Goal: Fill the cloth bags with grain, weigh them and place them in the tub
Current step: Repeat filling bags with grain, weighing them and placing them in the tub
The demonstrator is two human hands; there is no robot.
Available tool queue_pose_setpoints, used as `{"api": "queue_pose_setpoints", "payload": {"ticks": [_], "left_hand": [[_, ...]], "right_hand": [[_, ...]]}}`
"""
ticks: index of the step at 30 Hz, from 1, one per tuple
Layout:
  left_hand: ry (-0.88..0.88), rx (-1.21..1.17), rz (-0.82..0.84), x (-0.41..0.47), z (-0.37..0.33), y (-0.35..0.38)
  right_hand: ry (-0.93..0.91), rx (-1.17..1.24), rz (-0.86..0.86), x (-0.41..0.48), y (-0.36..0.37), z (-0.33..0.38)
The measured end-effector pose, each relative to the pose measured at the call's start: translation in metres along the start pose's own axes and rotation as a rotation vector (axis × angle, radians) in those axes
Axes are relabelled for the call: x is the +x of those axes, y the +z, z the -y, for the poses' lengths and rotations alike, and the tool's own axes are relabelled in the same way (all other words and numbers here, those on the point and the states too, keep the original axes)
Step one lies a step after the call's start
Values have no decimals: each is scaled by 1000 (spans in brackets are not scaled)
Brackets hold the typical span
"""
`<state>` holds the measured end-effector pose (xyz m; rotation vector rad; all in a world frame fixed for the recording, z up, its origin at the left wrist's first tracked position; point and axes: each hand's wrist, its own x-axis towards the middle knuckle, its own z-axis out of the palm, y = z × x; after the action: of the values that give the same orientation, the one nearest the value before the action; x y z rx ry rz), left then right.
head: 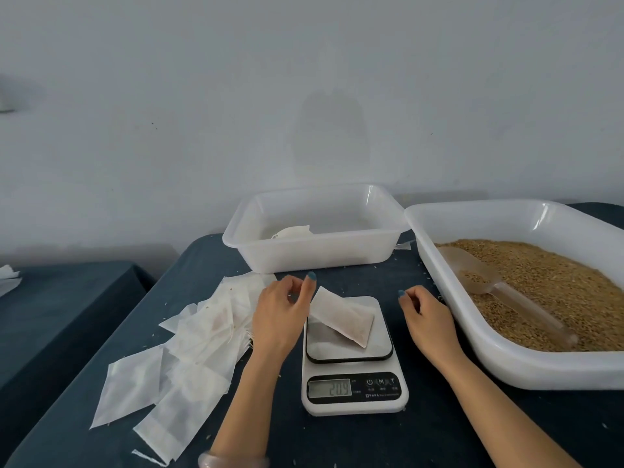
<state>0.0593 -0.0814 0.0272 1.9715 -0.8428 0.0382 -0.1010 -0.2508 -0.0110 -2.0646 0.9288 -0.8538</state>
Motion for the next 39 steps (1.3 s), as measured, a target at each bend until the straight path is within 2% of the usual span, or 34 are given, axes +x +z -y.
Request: {"api": "queue_pose_setpoints", "payload": {"ticks": [4,9,12,14,17,22,24,27,32,36,39], "left_hand": [[48,95,115,-1,1,4],[58,80,177,-1,3,10],[50,-42,236,4,-6,9],[97,-5,245,16,-14,9],[198,68,185,47,-32,7],[303,240,-34,122,-76,-8],[355,338,-33,145,-87,-10],[390,506,108,163,-83,-2],[348,745,501,160,-48,25],[253,695,625,168,-45,20],[234,656,647,168,-50,12]], "right_hand": [[0,-14,10,-1,0,1],[-2,-42,17,-1,0,0],[-6,-55,23,0,1,0],[-6,-56,23,0,2,0],[2,-44,21,0,2,-1],[11,-72,47,0,3,1],[5,-96,47,0,3,2],[0,-114,46,0,3,2],[3,-111,48,0,4,1],[1,-131,53,0,4,1],[-5,-138,57,0,3,2]]}}
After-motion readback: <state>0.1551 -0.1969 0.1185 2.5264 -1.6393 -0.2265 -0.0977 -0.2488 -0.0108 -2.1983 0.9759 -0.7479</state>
